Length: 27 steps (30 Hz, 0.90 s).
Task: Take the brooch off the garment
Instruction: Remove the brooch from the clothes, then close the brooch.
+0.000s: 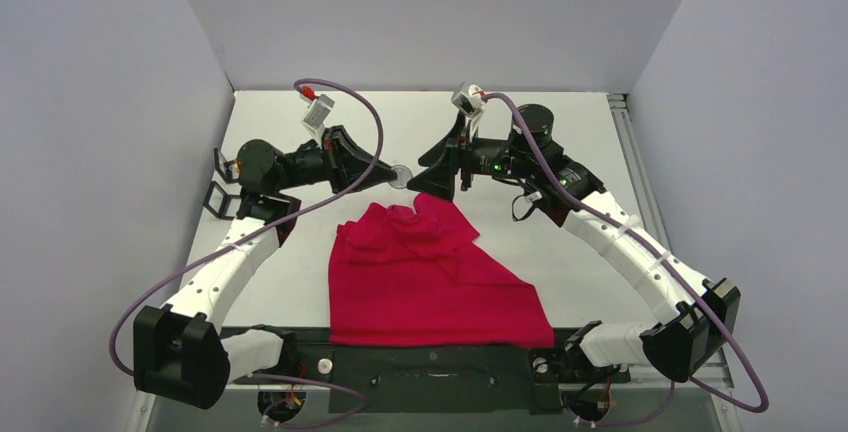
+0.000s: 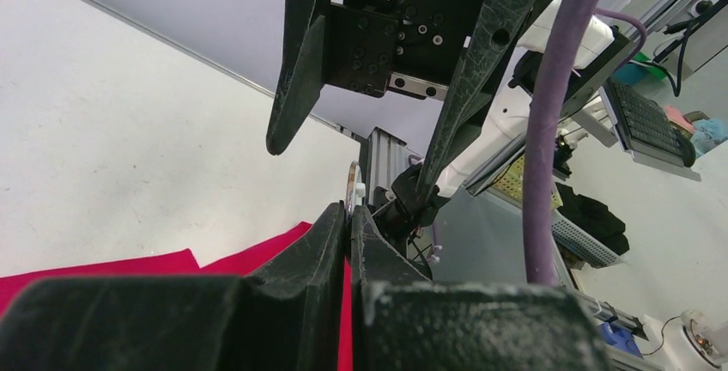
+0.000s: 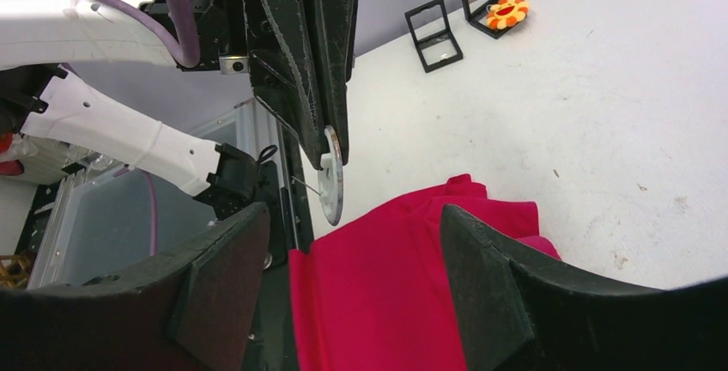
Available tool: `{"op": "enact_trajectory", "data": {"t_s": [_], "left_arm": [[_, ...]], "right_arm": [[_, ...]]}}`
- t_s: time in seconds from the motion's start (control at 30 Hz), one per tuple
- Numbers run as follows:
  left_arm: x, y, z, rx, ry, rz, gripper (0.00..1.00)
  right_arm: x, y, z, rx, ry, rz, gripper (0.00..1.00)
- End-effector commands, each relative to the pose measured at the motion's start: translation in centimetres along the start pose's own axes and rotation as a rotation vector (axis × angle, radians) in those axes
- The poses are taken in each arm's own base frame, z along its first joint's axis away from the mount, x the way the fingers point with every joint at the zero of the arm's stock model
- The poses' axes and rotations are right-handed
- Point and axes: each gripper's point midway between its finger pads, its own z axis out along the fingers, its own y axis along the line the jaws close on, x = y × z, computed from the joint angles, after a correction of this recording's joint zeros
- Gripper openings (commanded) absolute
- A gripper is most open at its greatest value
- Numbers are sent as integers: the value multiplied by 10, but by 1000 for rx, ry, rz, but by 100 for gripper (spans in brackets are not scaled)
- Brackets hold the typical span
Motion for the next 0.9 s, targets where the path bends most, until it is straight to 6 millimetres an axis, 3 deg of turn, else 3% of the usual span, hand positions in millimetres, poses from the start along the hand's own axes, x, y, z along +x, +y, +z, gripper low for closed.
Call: {"op": "enact_trajectory", "data": {"t_s": [0.0,0.13,0.87], "left_arm": [[-17,-20,3,48,-35,83,0],[-19,-23,3,51,-61,66,0],[-10,-22,3,53,-48,96,0]], "right_arm": [[-7,7,7,-39,-23,-41,68],[0,7,11,-40,-2,-50,66],[-14,7,20,-42,-40,-25,50]]}}
